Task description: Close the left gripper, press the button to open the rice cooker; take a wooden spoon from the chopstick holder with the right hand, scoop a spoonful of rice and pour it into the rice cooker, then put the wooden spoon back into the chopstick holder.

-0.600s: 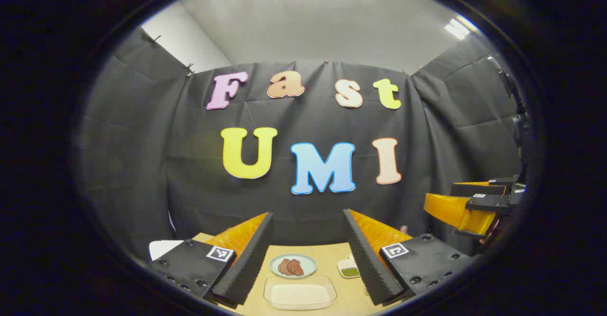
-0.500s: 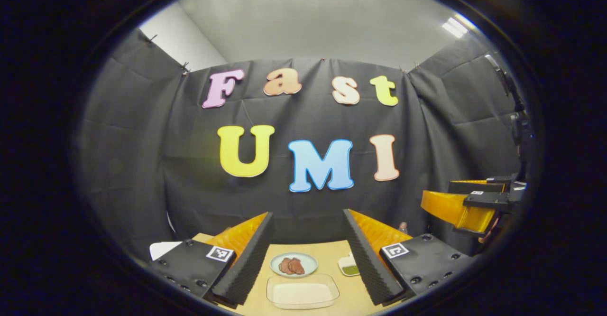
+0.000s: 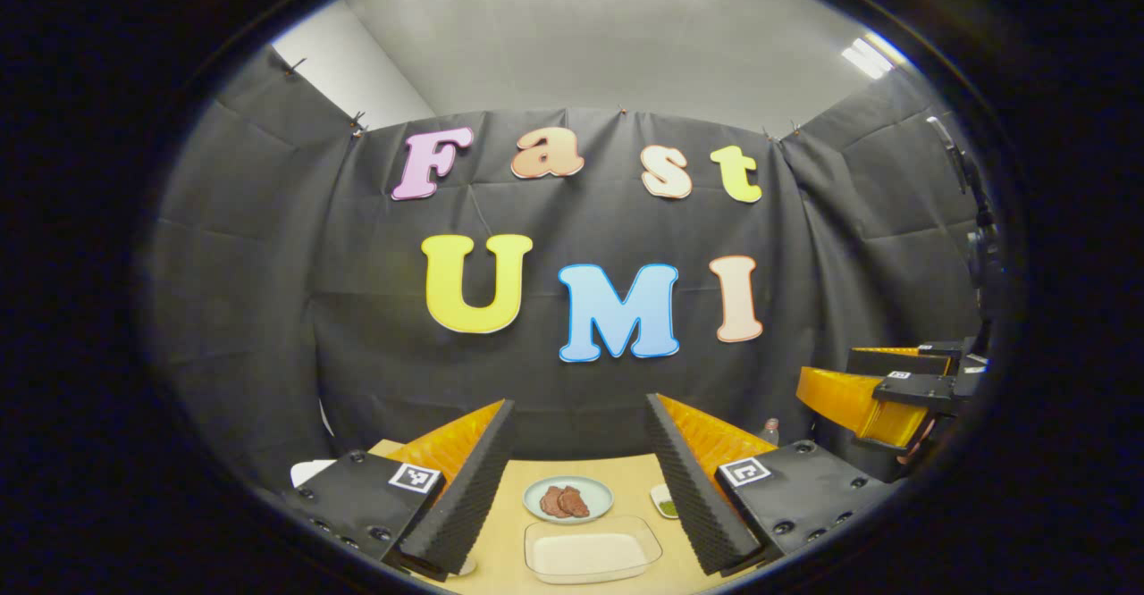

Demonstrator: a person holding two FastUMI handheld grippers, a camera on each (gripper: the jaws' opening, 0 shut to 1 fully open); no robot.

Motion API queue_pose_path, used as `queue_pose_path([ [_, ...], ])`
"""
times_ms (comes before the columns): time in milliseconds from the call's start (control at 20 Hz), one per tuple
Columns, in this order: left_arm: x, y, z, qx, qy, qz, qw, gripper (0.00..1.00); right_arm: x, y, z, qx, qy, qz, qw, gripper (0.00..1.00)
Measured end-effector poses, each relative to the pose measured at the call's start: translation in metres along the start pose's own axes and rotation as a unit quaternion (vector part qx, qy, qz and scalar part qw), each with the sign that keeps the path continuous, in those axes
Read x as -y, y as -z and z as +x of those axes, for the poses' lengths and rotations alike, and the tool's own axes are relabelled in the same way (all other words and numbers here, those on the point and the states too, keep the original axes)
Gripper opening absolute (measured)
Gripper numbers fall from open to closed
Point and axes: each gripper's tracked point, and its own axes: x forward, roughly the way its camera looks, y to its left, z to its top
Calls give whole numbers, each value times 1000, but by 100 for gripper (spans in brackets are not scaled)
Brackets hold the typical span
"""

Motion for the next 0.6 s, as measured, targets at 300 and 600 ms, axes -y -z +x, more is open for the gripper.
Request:
queue_pose_path([
  [300, -16, 4, 1, -3, -1, -4, 1000, 92, -9, 0, 2, -2, 2, -2, 1000, 96],
  [600, -43, 13, 5, -15, -12, -5, 1000, 98, -19, 8, 8, -12, -5, -7, 1000, 96],
])
